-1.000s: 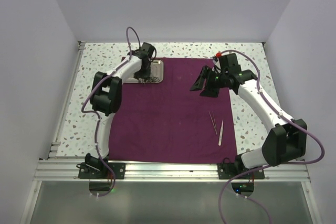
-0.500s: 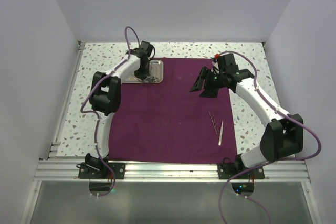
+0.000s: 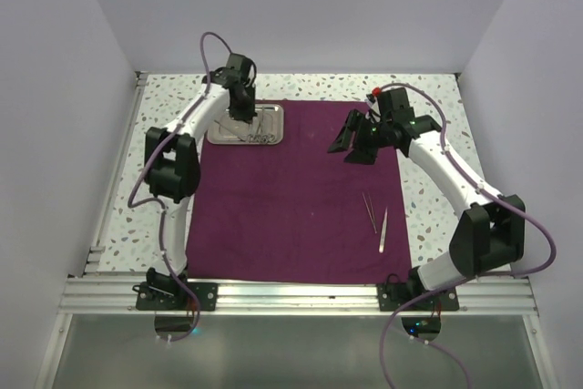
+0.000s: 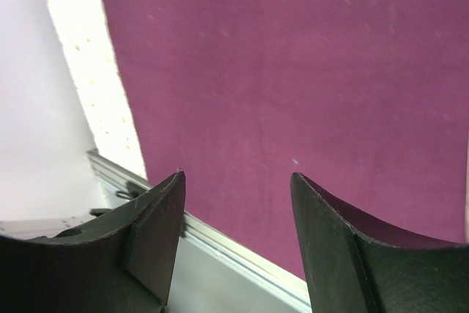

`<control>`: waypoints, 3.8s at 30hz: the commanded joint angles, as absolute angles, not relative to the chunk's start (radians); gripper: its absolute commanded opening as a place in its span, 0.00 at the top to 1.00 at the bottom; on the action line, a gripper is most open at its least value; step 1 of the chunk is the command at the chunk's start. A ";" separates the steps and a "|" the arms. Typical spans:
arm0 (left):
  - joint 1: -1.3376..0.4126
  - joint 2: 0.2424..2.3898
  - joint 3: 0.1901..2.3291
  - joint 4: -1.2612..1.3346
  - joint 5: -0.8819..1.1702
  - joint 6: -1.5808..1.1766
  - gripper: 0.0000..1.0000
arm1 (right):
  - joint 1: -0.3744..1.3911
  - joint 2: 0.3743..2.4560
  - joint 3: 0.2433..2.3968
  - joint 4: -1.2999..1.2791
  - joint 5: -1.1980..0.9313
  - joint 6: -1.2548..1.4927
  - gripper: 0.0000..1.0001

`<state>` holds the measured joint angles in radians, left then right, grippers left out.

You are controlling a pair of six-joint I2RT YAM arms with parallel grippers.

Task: Open and lay out the surgical kit
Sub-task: Pick up the medical item from the container, then place the medical item in the surgical kit, then pick up the medical item from the container.

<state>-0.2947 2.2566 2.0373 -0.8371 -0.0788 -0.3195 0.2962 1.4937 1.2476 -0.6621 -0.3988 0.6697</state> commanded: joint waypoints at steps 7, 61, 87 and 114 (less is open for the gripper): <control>-0.291 1.916 1.672 -0.378 0.768 -0.519 1.00 | 0.233 1.552 1.322 -0.268 -0.622 0.911 0.29; -0.469 1.773 1.486 -0.162 0.689 -0.672 0.00 | 0.290 1.594 1.537 -0.700 -0.401 0.616 1.00; -0.276 1.782 1.551 -0.572 0.249 -0.377 0.00 | 0.290 1.468 0.948 -0.775 0.192 0.508 1.00; -0.328 2.411 2.212 -0.752 -0.196 -0.239 0.35 | 0.290 1.318 1.204 -0.976 0.160 0.488 0.35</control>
